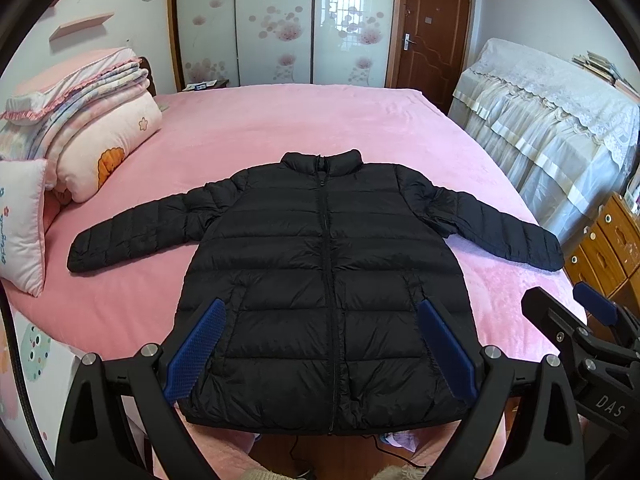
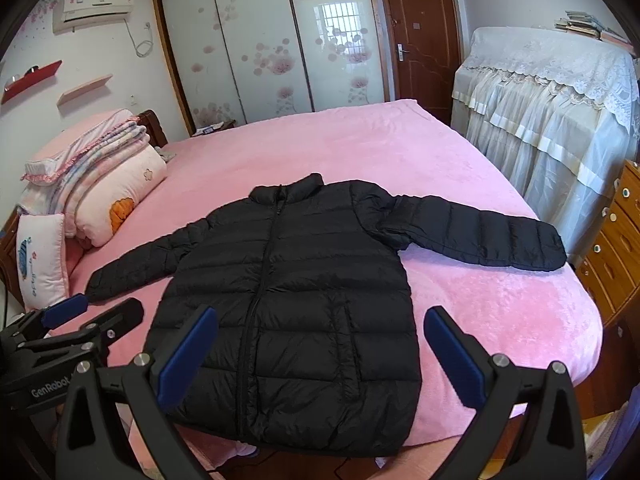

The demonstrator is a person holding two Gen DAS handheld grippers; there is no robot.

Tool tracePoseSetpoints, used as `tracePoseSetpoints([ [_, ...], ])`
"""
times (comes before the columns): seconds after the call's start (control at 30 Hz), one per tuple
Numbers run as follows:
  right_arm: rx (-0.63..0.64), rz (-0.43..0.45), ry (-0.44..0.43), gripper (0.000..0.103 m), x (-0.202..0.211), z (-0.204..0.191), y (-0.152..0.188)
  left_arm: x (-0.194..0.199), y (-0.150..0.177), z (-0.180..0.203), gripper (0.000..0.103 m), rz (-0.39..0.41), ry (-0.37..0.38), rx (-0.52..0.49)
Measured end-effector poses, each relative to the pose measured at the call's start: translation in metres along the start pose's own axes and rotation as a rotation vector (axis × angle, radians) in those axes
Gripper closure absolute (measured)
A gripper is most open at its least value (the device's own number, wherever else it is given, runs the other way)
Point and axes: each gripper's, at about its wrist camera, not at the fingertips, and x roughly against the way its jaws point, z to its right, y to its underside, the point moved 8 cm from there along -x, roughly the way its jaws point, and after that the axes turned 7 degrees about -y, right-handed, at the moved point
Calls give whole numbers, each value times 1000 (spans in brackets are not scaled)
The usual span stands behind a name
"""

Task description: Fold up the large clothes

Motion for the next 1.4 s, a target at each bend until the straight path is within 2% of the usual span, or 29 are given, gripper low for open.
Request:
tracePoseSetpoints([
  [0.2,10,9,17,0,1,3,-3,-2,-1,8,7,1,-13,-9],
  [0.37,6,18,31,0,1,10,-6,-4,-3,14,7,-4,7,-12],
  [1.03,-54,23,-7,0,-6,44,-9,-16,-9,55,7,-13,16,-76],
  [1.4,-63,29,-13,0,-6,58,-15,-20,-19,63,7,-5,-13,-75],
])
